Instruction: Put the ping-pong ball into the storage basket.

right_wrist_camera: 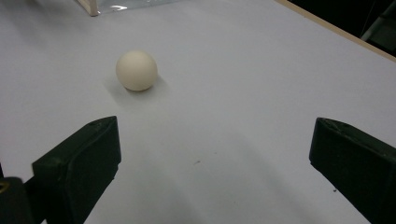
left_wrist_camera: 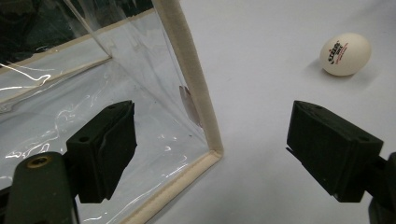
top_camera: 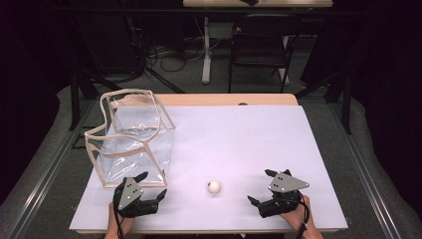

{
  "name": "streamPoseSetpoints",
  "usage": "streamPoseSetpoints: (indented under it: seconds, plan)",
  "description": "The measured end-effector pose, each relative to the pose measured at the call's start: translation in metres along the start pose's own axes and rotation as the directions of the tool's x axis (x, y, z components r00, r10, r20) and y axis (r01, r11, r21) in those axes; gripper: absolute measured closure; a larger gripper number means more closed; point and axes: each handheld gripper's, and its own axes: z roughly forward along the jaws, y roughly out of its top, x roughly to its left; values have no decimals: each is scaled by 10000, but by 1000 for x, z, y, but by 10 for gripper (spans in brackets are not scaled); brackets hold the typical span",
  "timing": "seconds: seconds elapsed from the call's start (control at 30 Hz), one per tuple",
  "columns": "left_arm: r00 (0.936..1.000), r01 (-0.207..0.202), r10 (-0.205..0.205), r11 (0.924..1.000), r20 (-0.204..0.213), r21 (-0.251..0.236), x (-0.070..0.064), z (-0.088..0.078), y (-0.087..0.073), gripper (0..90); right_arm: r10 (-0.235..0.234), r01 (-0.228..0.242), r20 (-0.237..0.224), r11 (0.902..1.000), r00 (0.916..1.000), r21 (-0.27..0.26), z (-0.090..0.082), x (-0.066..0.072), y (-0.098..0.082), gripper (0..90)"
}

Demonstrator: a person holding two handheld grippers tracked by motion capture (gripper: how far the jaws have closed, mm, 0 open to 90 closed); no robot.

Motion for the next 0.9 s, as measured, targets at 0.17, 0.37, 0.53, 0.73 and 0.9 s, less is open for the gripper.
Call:
streamPoseSetpoints:
  seconds: [0.17, 0.37, 0.53, 0.73, 0.9]
  plan:
    - [10000, -15, 15, 10000, 22, -1, 0, 0, 0, 160, -44, 46, -189, 9999, 9998, 108, 5, 1, 9, 18]
    - [10000, -37, 37, 10000, 72, -27, 0, 0, 0, 160, -106, 111, -316, 9998, 9994, 181, 9, 2, 15, 18]
    - [10000, -17, 17, 10000, 26, -16, 0, 0, 0, 160, -41, 52, -463, 9997, 9989, 245, 14, 2, 19, 18]
    - [10000, 21, -20, 10000, 62, -53, 0, 0, 0, 160, -71, 89, -582, 9995, 9983, 305, 19, 3, 23, 18]
    - [10000, -9, 9, 10000, 54, -35, 1, 0, 0, 160, -130, 158, -749, 9992, 9971, 379, 25, 5, 27, 18]
